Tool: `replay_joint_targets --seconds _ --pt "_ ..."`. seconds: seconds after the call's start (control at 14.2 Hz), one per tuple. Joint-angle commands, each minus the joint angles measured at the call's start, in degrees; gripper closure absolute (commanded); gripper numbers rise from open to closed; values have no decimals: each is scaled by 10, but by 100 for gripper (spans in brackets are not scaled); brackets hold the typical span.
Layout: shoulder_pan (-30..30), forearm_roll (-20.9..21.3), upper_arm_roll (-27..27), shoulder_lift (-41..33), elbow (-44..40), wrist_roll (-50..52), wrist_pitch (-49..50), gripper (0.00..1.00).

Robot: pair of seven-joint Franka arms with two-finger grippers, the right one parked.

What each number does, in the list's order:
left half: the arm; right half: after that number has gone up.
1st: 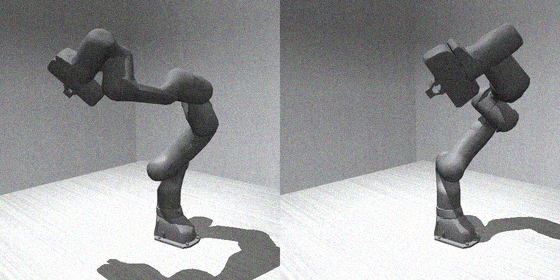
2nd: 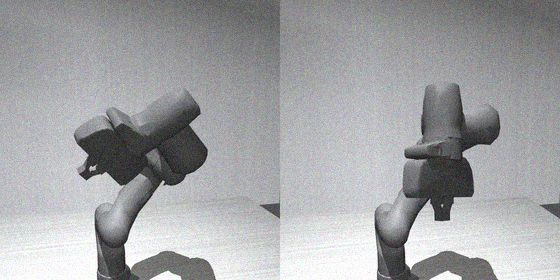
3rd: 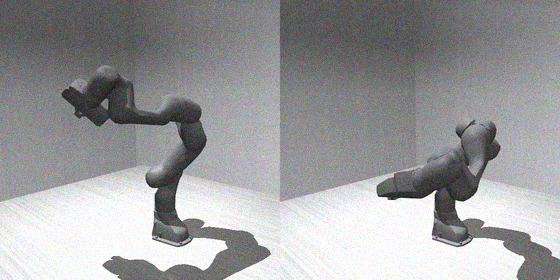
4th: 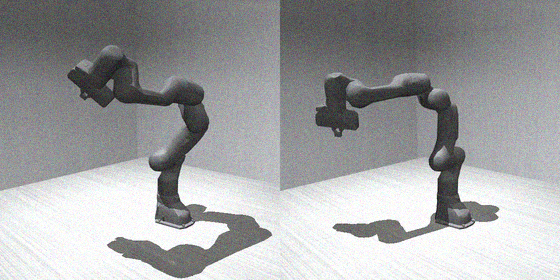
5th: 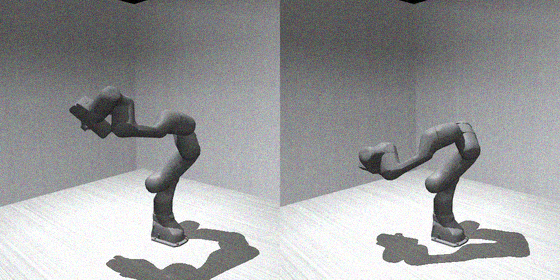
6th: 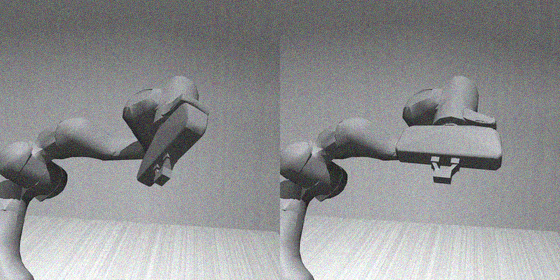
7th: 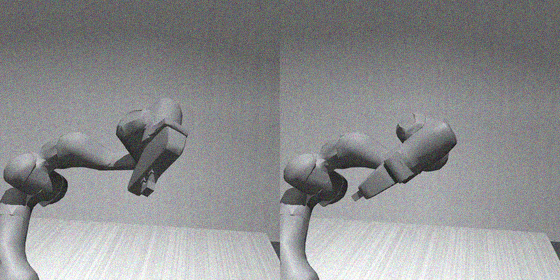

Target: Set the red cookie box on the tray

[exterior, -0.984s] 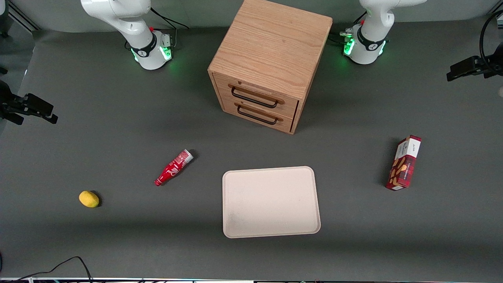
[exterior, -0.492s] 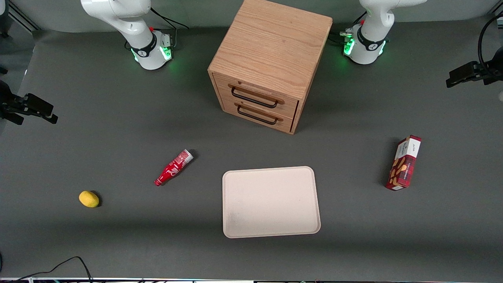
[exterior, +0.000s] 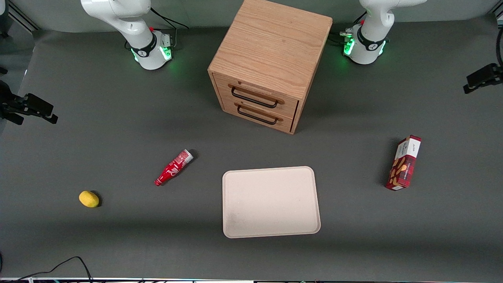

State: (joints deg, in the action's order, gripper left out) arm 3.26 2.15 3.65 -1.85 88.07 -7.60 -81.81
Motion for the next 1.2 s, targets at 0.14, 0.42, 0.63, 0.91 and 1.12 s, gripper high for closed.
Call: replay_joint_targets --seconds 0.14,0.42,0.63,0.91,1.12 --pt "-1 2 32 94 37 -186 -85 0" --pt "0 -50 31 179 141 -264 -249 0" --pt "-1 -57 29 205 207 -275 -355 0" --pt "-4 -95 19 243 243 -276 -448 0" --pt "-4 -96 13 250 264 -276 -486 0"
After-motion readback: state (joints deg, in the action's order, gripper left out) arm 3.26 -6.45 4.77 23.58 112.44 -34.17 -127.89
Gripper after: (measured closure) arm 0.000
